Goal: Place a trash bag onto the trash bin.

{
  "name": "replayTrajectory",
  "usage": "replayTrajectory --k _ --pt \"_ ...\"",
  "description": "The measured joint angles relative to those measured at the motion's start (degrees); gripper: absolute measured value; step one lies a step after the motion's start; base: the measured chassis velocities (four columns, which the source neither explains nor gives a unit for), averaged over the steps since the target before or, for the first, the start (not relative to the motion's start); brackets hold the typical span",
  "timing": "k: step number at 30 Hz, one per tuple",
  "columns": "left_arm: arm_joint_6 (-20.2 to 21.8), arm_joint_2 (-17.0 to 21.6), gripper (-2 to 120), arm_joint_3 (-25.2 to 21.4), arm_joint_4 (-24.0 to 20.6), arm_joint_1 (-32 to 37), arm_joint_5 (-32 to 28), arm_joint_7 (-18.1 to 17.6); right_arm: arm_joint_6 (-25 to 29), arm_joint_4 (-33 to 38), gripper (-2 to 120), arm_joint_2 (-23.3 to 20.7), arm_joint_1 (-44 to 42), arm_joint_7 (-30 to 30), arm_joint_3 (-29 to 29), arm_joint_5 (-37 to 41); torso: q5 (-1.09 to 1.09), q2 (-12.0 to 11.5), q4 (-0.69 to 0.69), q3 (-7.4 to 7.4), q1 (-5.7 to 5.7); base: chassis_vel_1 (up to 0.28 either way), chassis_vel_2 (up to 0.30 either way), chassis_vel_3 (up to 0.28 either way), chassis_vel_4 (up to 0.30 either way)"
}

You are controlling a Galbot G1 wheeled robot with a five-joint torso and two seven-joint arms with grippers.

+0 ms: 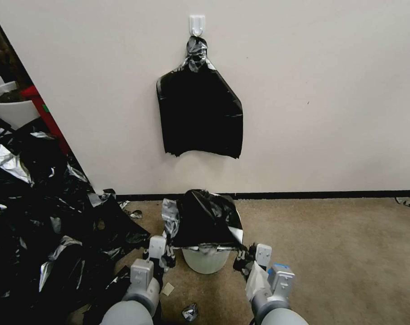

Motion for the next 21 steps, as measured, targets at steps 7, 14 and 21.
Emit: replayTrajectory --k 7,14,21 --pt "-0.28 -1.11 0 -0.02 1.67 1.29 2.67 0.4 -1.44 -2.11 0 0.03 0.47 -0.55 -0.52 -0.56 0.0 0.0 0.0 0.0 0.0 0.0 0.0 0.0 0.0" --pt "-0.63 -3.15 0 -0.08 6.41 -0.14 3.46 1.03 -3.04 -5.33 0 1.6 1.12 -1.15 -0.98 -1.65 0.0 0.0 0.0 0.0 0.0 0.0 0.0 0.0 0.0" --pt "-0.4 -5.96 0 -0.18 11.53 -3.54 3.64 2.19 -6.36 -9.29 0 2.84 3.08 -2.48 -1.05 -2.47 0.0 0.0 0.0 0.0 0.0 0.0 0.0 0.0 0.0"
